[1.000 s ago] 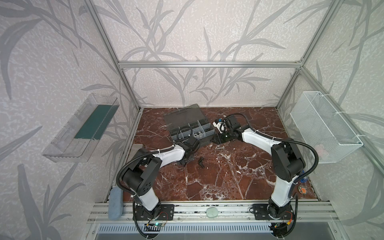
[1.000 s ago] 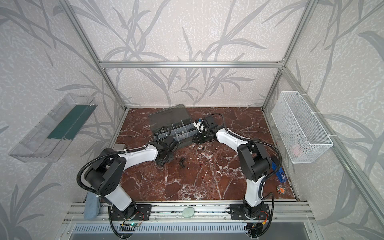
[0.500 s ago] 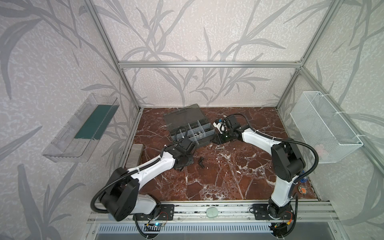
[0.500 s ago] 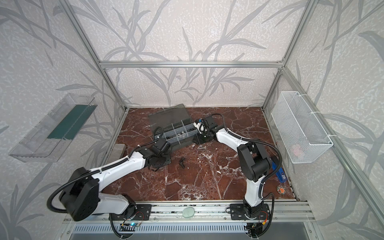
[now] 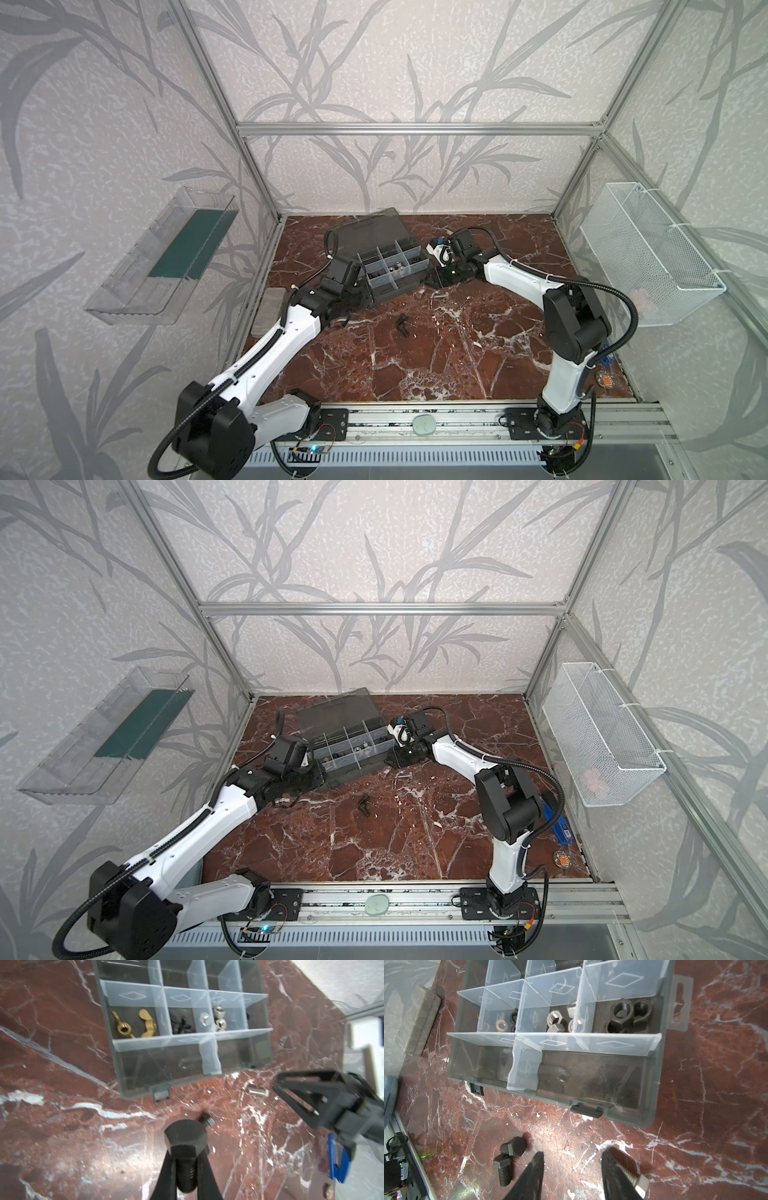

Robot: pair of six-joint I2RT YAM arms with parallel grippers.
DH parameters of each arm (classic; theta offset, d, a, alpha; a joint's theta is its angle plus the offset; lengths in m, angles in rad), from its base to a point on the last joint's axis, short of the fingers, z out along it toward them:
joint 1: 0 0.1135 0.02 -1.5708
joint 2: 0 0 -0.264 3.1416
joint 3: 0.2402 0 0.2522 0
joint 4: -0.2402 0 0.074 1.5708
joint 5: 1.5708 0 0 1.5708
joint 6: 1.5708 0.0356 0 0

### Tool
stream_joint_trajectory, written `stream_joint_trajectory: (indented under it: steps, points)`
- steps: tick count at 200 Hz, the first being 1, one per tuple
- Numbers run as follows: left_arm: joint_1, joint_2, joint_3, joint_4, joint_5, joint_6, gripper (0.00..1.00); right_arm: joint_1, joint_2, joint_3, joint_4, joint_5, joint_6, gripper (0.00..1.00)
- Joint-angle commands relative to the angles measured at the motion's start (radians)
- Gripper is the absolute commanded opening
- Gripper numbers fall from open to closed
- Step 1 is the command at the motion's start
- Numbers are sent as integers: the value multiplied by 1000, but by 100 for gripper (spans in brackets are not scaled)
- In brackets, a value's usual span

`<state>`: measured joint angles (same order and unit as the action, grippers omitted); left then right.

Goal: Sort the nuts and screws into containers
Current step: 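Lift the black bolt and carry it over the organizer box, then open the left gripper over the box while the right gripper reaches the bolts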

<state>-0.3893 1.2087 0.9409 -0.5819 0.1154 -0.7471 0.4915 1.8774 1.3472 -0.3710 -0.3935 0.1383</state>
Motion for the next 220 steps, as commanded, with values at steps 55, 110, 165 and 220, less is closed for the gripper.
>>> stream_joint_trajectory:
  steps: [55, 110, 165, 220]
  points:
    - [82, 171, 77, 76, 76, 172, 0, 7, -59, 8, -25, -1, 9, 47]
    - [122, 275, 98, 99, 93, 190, 0, 26, -62, -3, -43, -4, -11, 47]
    - [144, 352, 137, 80, 113, 207, 0, 37, -61, -8, -53, -11, -20, 47]
    - [157, 373, 135, 83, 113, 212, 0, 56, -69, -20, -63, -5, -29, 47]
